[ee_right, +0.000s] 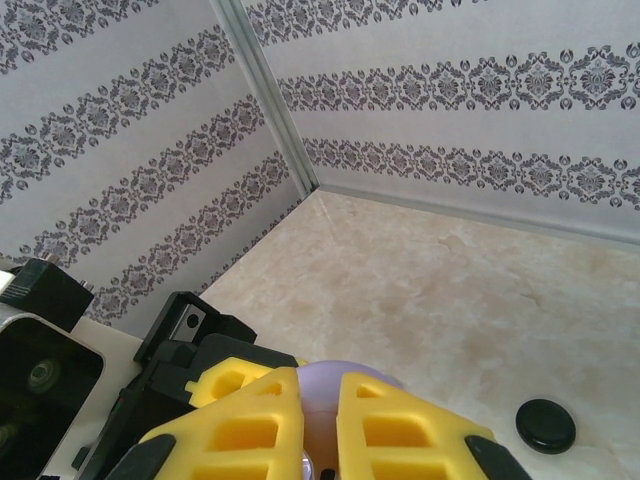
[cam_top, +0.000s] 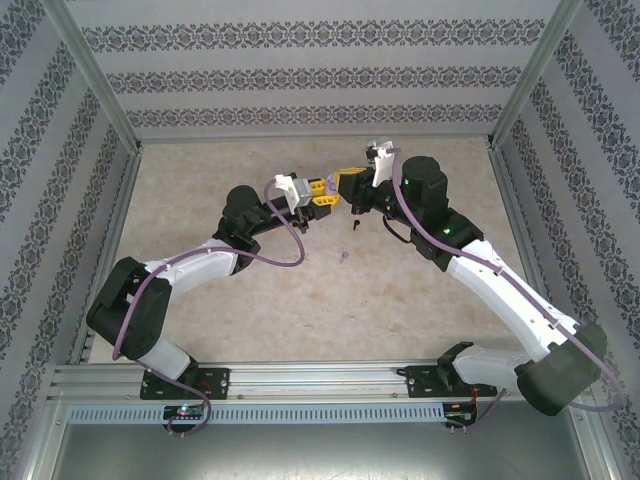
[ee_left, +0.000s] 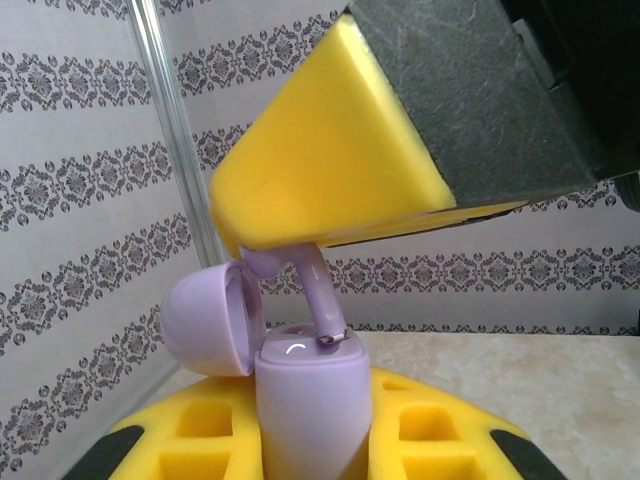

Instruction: Insert the wireless bluetooth earbuds into the charging case

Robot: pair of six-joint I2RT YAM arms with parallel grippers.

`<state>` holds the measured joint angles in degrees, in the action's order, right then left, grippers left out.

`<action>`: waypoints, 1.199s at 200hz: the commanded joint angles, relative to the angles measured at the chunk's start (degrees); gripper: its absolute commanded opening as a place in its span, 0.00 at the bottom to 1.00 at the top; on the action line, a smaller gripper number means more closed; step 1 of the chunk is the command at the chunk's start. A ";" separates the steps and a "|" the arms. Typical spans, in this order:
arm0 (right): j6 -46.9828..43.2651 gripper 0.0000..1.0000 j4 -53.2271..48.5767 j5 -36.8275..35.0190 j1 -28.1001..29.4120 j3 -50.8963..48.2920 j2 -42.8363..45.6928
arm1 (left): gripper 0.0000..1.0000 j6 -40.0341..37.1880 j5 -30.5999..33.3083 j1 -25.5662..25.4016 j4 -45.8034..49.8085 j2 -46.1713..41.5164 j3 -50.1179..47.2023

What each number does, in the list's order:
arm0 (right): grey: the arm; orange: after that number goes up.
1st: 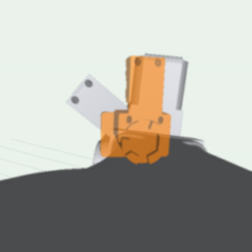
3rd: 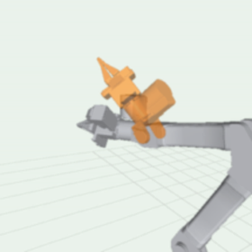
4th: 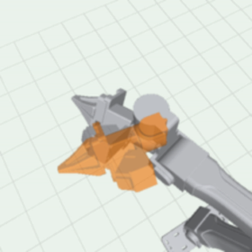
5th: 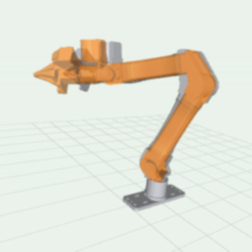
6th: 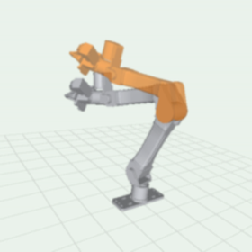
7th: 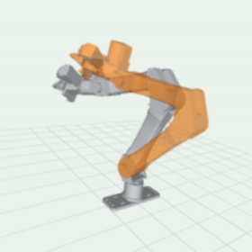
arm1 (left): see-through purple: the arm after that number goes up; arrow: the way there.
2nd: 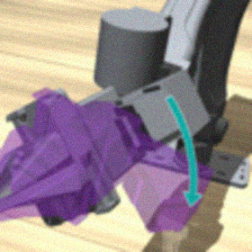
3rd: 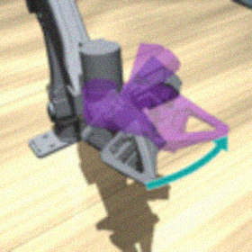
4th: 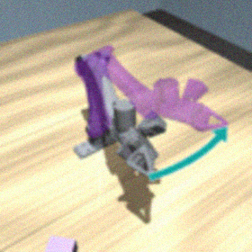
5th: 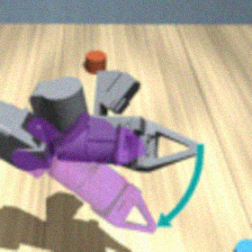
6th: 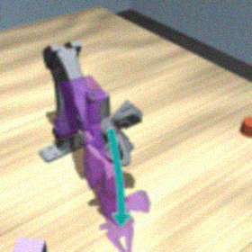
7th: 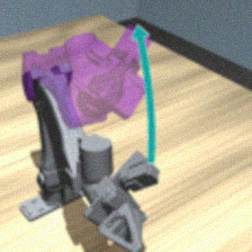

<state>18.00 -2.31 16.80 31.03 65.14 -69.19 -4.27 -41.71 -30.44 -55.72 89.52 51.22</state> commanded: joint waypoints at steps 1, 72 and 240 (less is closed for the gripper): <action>-1.41 0.11 -0.78 -1.89 0.70 -1.48 -0.38 | 0.00 0.23 -0.81 -0.94 -3.61 -2.75 0.57; -4.93 0.10 -1.19 -2.55 3.12 -1.36 -1.25 | 0.00 0.58 -0.89 -1.01 -3.34 -2.33 0.99; -6.08 0.08 -0.04 -5.84 2.81 -2.93 2.07 | 0.00 0.49 -1.04 -1.01 -2.46 -2.83 0.76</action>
<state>11.97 -1.48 10.96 33.98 63.09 -67.31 -4.05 -41.76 -30.74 -54.70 89.25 51.22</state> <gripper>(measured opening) 0.082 0.190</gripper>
